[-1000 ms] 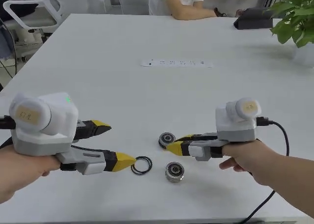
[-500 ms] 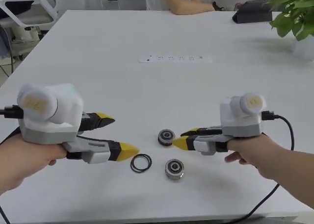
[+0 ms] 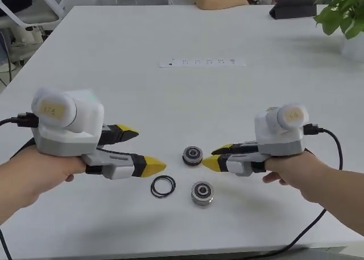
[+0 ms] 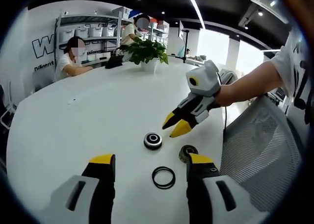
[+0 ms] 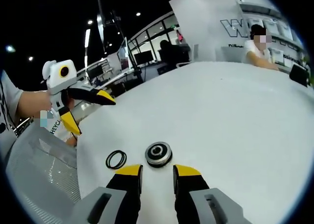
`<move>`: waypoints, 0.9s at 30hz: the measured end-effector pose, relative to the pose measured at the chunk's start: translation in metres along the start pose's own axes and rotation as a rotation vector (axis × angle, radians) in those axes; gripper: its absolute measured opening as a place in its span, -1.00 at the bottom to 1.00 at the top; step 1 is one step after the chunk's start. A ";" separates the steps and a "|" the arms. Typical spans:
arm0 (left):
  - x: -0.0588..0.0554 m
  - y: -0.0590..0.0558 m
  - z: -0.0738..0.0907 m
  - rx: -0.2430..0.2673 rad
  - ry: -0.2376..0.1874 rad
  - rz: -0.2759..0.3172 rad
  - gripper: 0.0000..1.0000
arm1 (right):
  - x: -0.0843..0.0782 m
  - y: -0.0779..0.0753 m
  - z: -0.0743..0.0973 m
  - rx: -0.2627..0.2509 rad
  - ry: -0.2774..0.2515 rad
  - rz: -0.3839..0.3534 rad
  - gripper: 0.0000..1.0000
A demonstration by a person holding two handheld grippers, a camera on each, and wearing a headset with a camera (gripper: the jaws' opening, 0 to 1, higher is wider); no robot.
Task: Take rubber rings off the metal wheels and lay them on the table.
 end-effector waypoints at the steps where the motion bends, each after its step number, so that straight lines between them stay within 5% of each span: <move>1: 0.000 0.001 -0.002 -0.001 0.003 0.002 0.11 | 0.000 0.000 0.000 0.001 0.001 0.002 -0.55; 27: -0.004 0.009 -0.035 -0.019 0.048 0.023 -0.03 | -0.005 -0.007 -0.012 0.015 0.012 0.067 -0.51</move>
Point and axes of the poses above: the centre of the closed fingertips' face, and the gripper's own axes: z roughly backward along the fingers, y roughly to its left, x roughly out of its top, the point moved 10 cm from there along z, roughly backward along the fingers, and after that the axes turned 8 degrees about z, right-handed, at the moved point
